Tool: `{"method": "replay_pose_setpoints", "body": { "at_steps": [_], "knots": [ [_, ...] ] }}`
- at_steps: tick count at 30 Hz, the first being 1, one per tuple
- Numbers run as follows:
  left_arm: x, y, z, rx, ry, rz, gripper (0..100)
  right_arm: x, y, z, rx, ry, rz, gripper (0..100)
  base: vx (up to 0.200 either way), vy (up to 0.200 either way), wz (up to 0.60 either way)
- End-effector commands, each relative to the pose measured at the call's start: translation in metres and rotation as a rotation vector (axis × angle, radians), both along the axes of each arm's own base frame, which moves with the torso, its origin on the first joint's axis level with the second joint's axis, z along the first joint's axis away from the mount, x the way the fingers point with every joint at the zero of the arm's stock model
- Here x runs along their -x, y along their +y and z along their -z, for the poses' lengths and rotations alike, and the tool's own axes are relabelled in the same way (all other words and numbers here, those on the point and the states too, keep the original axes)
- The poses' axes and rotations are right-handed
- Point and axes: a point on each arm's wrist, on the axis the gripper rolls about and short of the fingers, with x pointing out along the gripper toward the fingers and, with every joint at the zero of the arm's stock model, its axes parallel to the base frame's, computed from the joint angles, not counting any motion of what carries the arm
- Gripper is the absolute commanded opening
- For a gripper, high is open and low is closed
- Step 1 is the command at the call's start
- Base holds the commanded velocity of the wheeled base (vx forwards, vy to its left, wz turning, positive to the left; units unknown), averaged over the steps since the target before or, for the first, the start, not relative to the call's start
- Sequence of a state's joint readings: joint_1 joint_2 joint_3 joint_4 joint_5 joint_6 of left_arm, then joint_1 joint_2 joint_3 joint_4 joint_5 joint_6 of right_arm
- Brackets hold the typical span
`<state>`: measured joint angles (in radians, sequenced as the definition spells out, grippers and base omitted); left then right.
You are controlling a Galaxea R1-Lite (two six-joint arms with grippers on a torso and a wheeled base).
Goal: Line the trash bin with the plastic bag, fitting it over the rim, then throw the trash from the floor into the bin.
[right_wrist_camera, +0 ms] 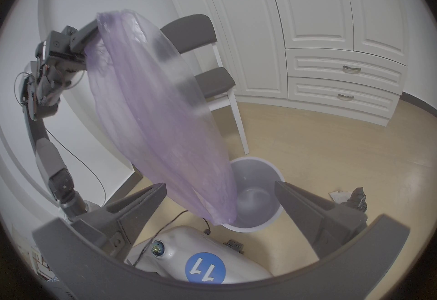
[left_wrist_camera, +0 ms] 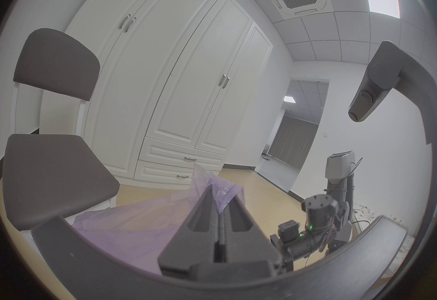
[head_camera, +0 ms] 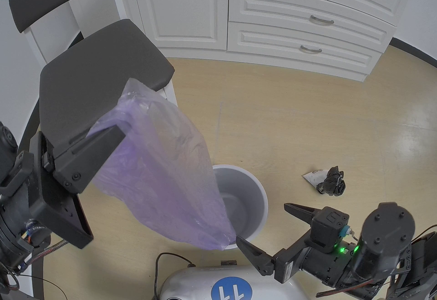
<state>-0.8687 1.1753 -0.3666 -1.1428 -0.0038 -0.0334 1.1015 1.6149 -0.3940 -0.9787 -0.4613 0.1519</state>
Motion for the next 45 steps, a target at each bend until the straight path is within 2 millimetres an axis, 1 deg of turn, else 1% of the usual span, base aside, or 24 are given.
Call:
{"method": "replay_pose_setpoints", "body": {
  "at_steps": [1,3,6,7,9,17,24,29,31,35,37,40,41,42,45],
  "knots": [
    [0.0,0.001,-0.001,0.005,-0.004,-0.007,0,-0.014,0.006,0.019,0.046,0.051,0.047,100,0.0,0.0,0.0],
    [-0.001,0.001,-0.004,0.01,-0.008,-0.01,0,-0.015,0.008,0.031,0.069,0.094,0.052,100,0.0,0.0,0.0],
    [-0.001,0.001,-0.004,0.012,-0.008,-0.013,0,-0.016,0.009,0.036,0.087,0.105,0.049,100,0.0,0.0,0.0],
    [-0.002,0.002,-0.004,0.011,-0.009,-0.016,0,-0.017,0.01,0.042,0.104,0.118,0.048,100,0.0,0.0,0.0],
    [-0.003,0.003,-0.005,0.014,-0.01,-0.027,0,-0.022,0.01,0.046,0.114,0.127,0.062,100,0.0,0.0,0.0],
    [-0.006,0.005,-0.008,0.025,-0.019,-0.048,0,-0.034,0.01,0.058,0.137,0.159,0.082,100,0.0,0.0,0.0],
    [-0.006,0.005,-0.009,0.028,-0.022,-0.05,0,-0.035,0.01,0.063,0.15,0.176,0.071,100,0.0,0.0,0.0],
    [-0.006,0.004,-0.011,0.036,-0.027,-0.051,0,-0.036,0.015,0.072,0.165,0.195,0.064,100,0.0,0.0,0.0],
    [-0.007,0.004,-0.012,0.037,-0.026,-0.05,0,-0.037,0.022,0.077,0.134,0.211,0.066,100,0.0,0.0,0.0],
    [-0.007,0.004,-0.012,0.04,-0.022,-0.048,0,-0.04,0.026,0.086,0.123,0.224,0.069,100,0.0,0.0,0.0],
    [-0.007,0.004,-0.012,0.04,-0.022,-0.048,0,-0.044,0.03,0.094,0.124,0.232,0.074,100,0.0,0.0,0.0],
    [-0.007,0.004,-0.012,0.04,-0.022,-0.048,0,-0.053,0.035,0.101,0.098,0.233,0.095,100,0.0,0.0,0.0],
    [-0.007,0.004,-0.012,0.04,-0.022,-0.048,0,-0.053,0.035,0.101,0.098,0.233,0.095,100,0.0,0.0,0.0],
    [-0.007,0.004,-0.012,0.042,-0.023,-0.048,0,-0.059,0.035,0.103,0.092,0.23,0.116,100,0.0,0.0,0.0],
    [-0.007,0.004,-0.012,0.043,-0.024,-0.048,0,-0.066,0.034,0.102,0.081,0.225,0.134,100,0.0,0.0,0.0]
  ]
}}
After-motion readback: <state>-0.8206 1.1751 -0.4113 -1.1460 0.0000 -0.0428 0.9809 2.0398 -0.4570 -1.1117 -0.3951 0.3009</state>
